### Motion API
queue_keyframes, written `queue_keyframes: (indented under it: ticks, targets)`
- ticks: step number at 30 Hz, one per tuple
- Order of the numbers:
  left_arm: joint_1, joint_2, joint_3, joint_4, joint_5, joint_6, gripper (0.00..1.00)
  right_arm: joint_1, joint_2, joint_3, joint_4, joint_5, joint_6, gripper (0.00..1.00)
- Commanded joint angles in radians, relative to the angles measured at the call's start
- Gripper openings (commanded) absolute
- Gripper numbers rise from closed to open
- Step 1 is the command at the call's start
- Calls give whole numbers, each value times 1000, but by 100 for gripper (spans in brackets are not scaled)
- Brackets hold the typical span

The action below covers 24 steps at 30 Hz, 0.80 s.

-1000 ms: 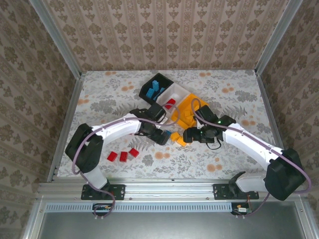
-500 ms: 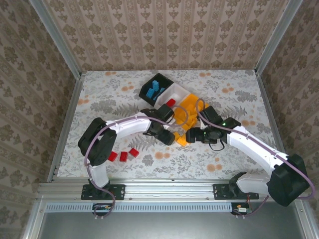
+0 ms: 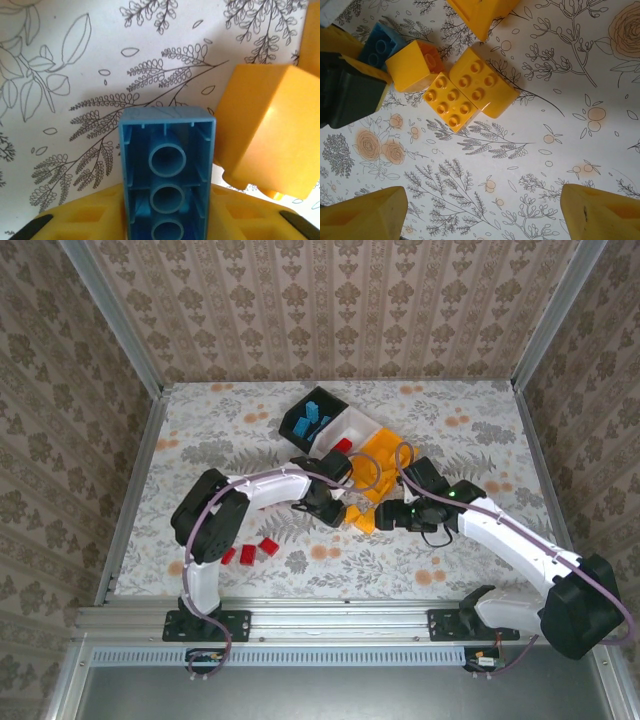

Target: Sort the legos into containers by color

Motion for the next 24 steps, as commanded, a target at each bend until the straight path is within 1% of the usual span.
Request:
queue_keyframes:
  ticks: [1,5,8,10,12,14,17,21,24]
  targets:
    - [6,-18,7,-22,23,-7,35,-5,-20,-14,15,-10,14,82]
    - [30,-114,-34,-55,31,-27,31,-5,-18,-20,18,-8,14,82]
    - [85,-219,-41,-74,53,-40,31,-5,-17,-24,26,-6,16,82]
    - [139,-265,6,-88,83,-36,31,-7,-10,-25,36,-9,21,82]
    - [187,-265,90,-104,109,-20,31,-6,-2,-28,49,-15,31,81]
    - [226,-217,203,-133,120,6,31,-5,3,-33,59,-25,43,81]
    - [275,-84,408,-187,110,57,31,-5,-19,-54,60,-29,62,81]
    - [318,141,719,-274,68,123,31,-5,-96,-95,47,-25,94,81]
    - [329,311,968,-355,53,164,31,-5,-154,-114,15,-18,105,81]
